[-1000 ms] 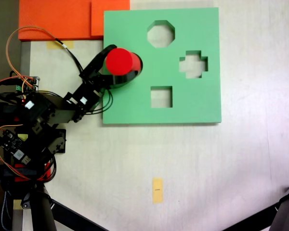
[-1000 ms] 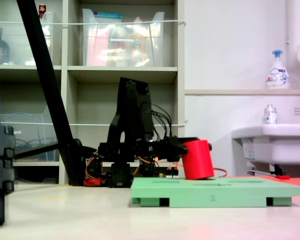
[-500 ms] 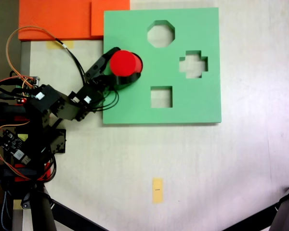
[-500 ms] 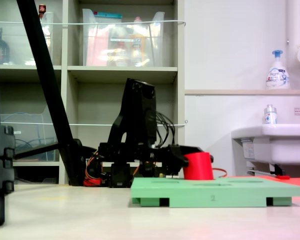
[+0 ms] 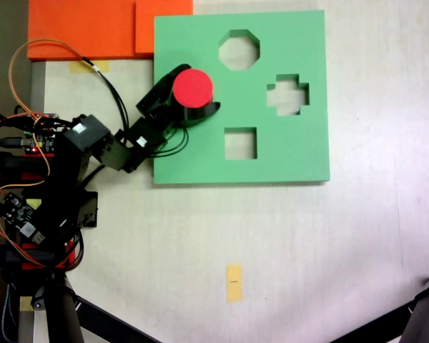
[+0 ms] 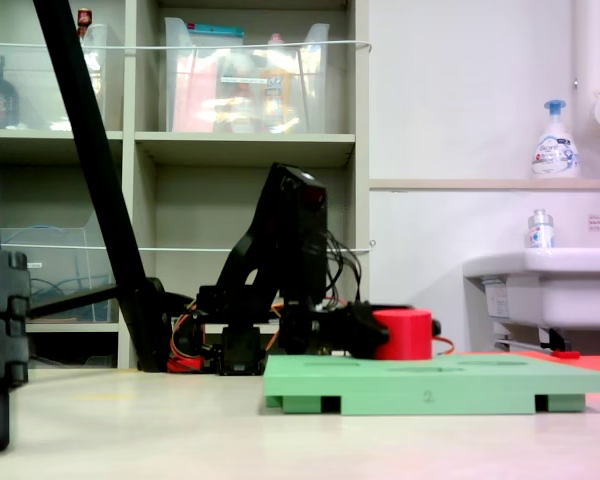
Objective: Put the cylinder block into the corresponding hole
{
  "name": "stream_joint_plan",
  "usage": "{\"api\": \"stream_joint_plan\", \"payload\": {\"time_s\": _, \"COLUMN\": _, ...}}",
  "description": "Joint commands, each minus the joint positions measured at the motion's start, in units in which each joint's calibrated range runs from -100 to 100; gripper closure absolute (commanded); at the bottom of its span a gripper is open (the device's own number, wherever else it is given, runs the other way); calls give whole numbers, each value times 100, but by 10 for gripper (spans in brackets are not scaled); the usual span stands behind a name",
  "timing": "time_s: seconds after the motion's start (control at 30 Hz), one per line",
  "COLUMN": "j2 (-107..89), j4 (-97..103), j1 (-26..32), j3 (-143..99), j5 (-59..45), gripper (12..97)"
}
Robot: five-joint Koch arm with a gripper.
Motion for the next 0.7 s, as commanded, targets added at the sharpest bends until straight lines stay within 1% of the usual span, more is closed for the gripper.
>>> {"api": "stream_joint_plan", "payload": {"time_s": 0.0, "j2": 175, "j4": 0, "j1": -29, "j3": 266, "j5": 44, "gripper": 564}}
{"api": "stream_joint_plan", "payload": {"time_s": 0.2, "j2": 175, "j4": 0, "j1": -20, "j3": 226, "j5": 44, "gripper": 528}}
{"api": "stream_joint_plan", "payload": {"time_s": 0.33, "j2": 175, "j4": 0, "j1": -10, "j3": 166, "j5": 39, "gripper": 523}}
{"api": "stream_joint_plan", "payload": {"time_s": 0.47, "j2": 161, "j4": 0, "j1": 29, "j3": 146, "j5": 20, "gripper": 395}}
{"api": "stream_joint_plan", "payload": {"time_s": 0.53, "j2": 92, "j4": 0, "j1": 54, "j3": 67, "j5": 10, "gripper": 344}}
{"api": "stream_joint_plan", "payload": {"time_s": 0.6, "j2": -34, "j4": 0, "j1": 63, "j3": -113, "j5": 10, "gripper": 314}}
{"api": "stream_joint_plan", "payload": {"time_s": 0.67, "j2": -272, "j4": 0, "j1": 78, "j3": -362, "j5": 15, "gripper": 311}}
